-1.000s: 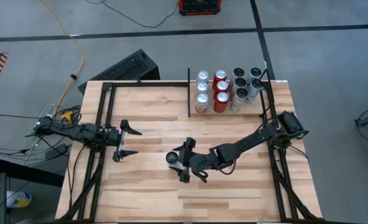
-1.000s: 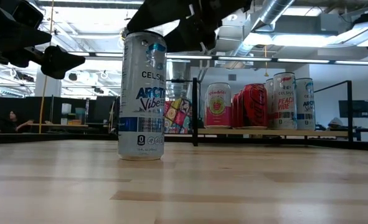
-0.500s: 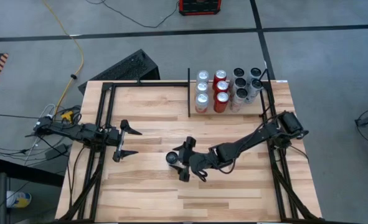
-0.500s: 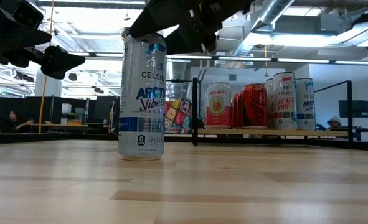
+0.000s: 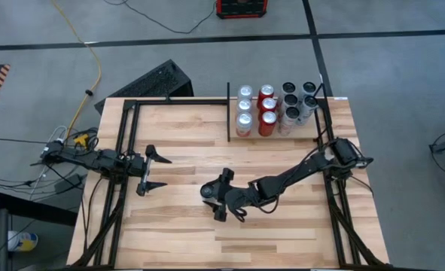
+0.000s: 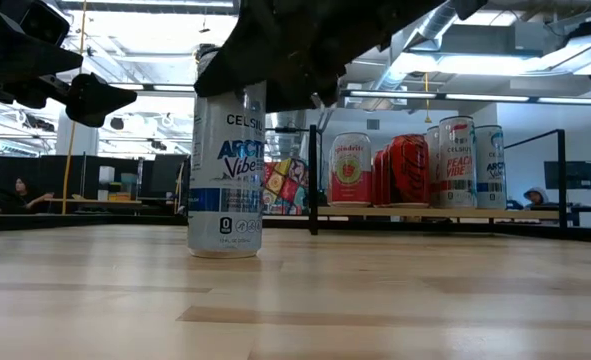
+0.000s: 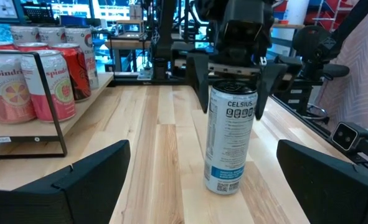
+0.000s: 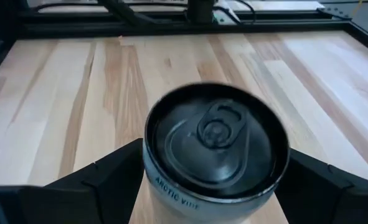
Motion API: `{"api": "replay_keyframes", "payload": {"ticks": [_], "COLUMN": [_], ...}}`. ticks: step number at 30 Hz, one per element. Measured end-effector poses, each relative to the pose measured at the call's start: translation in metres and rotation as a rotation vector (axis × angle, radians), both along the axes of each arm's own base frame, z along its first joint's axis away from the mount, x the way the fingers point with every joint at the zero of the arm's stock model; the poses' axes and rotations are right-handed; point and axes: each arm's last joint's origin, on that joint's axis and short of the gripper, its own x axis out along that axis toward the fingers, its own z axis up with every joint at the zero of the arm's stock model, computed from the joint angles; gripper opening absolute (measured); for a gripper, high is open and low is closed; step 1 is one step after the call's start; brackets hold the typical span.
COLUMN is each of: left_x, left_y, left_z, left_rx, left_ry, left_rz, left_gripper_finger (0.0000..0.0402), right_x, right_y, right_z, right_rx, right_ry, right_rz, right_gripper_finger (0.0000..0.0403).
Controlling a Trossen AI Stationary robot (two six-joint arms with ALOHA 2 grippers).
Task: Place canned beverage on shelf
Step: Put the black blue soda can on the shelf
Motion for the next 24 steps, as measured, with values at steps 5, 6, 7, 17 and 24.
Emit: {"api": "replay_keyframes", "payload": {"ticks": [5,6,7,17,24], "left_x": [0.000,0.000,0.000,0.000,0.000], "left_y": [0.000,0.000,0.000,0.000,0.000], "left_z": [0.000,0.000,0.000,0.000,0.000], "left_rx": [0.000,0.000,0.000,0.000,0.000], "left_ry": [-0.001,0.000,0.000,0.000,-0.001], "left_rz": [-0.001,0.000,0.000,0.000,0.000], "left_gripper_finger": [0.0391,0.0391,0.0391,0.0391,0.0391], "right_x": [-0.001,-0.003,-0.004,-0.006,-0.013], "right_y": [-0.001,0.000,-0.001,-0.001,0.004], "right_z": [0.007,0.010,0.011,0.013,0.020], "right_rx": [-0.010,-0.011,-0.013,-0.012,-0.109], "right_ry": [-0.013,-0.012,-0.007,0.001,0.013], "right_rz": [0.006,0.007,0.008,0.005,-0.023], "right_gripper_finger": [0.0340,0.0340,0.0340,0.0334,0.0275]}}
